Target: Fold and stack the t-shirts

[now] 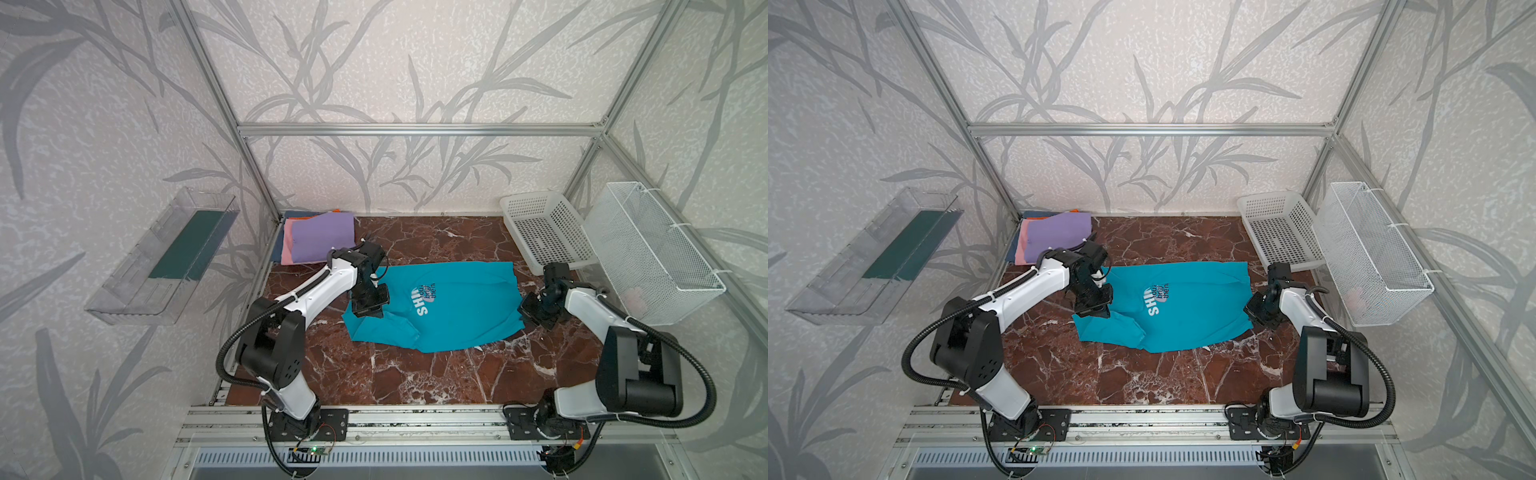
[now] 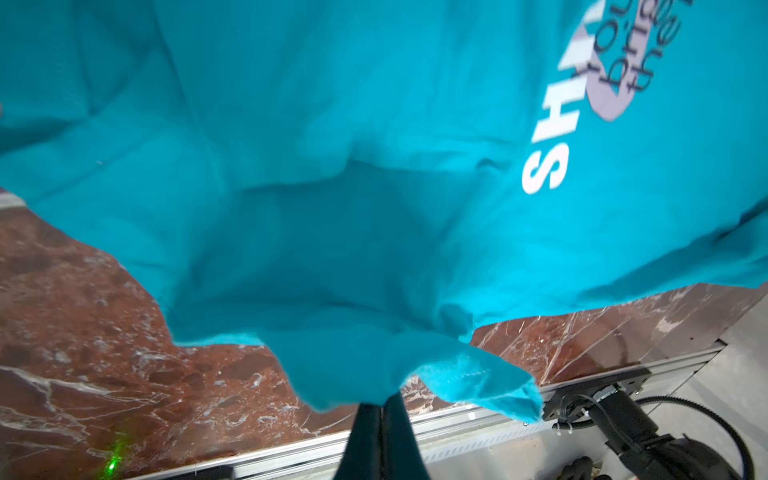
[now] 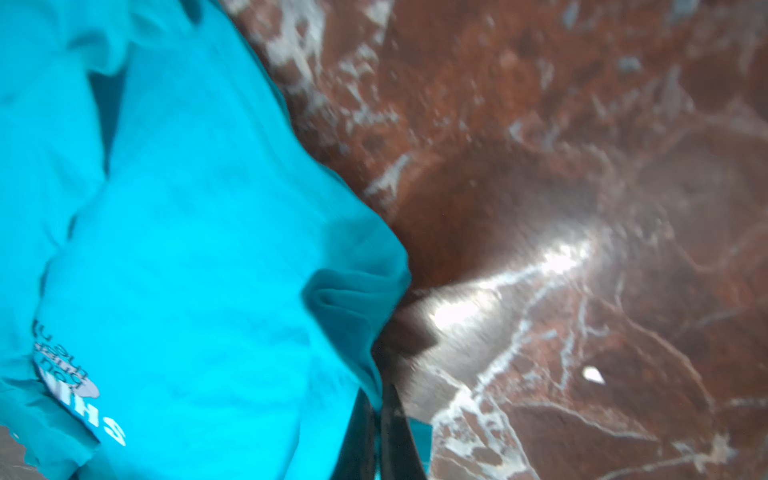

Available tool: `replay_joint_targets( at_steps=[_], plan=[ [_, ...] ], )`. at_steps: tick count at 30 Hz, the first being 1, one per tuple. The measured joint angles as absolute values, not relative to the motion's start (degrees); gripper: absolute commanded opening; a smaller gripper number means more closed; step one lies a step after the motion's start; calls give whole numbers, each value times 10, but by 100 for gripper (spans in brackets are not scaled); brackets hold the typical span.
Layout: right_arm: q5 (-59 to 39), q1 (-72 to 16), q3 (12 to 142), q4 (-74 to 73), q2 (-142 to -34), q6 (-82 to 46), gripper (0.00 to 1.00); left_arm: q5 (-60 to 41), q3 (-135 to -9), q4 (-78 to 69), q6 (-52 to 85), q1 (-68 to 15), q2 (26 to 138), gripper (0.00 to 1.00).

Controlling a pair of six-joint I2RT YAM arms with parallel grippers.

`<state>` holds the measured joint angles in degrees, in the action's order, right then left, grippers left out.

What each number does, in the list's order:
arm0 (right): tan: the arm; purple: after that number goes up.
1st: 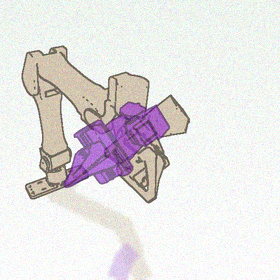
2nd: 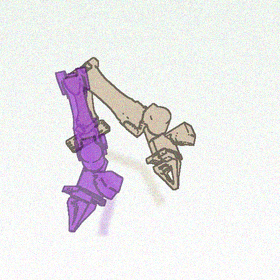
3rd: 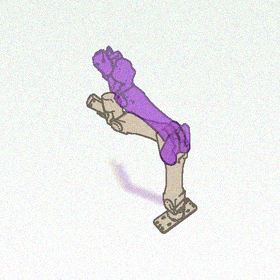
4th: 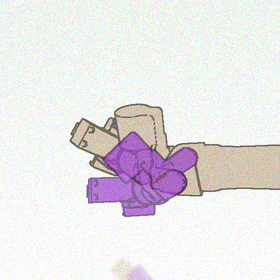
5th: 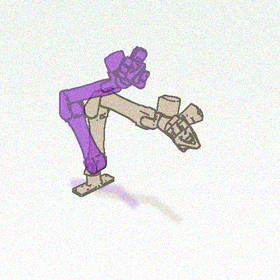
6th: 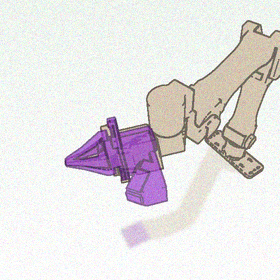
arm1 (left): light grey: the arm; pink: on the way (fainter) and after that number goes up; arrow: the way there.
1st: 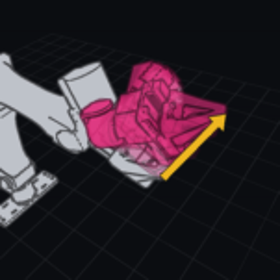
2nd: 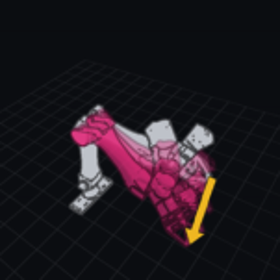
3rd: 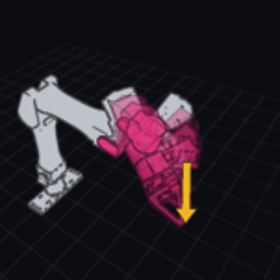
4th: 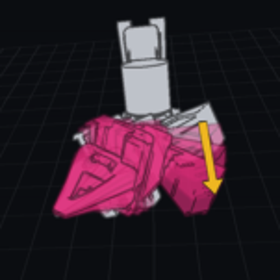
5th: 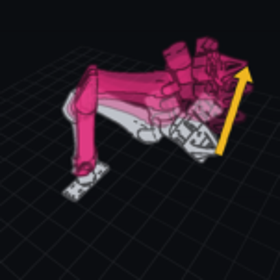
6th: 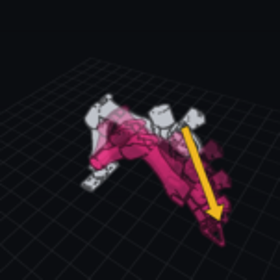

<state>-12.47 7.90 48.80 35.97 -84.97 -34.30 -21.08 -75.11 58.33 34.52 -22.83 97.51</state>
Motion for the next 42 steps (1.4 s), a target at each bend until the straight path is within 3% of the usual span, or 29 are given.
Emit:
replay_joint_targets(
  at_steps=[13,31,36,42],
  plan=[
    [-116,79,565,317,-957,-360,0,-154,-883,557,338,-191,1052,0],
    [-79,79,584,296,-954,-407,0,-65,-926,566,318,-173,1071,0],
    [-79,79,584,287,-954,-422,21,-54,-934,563,316,-170,1076,0],
    [-76,79,584,272,-952,-437,24,-36,-968,563,314,-157,1119,15]
  ],
)
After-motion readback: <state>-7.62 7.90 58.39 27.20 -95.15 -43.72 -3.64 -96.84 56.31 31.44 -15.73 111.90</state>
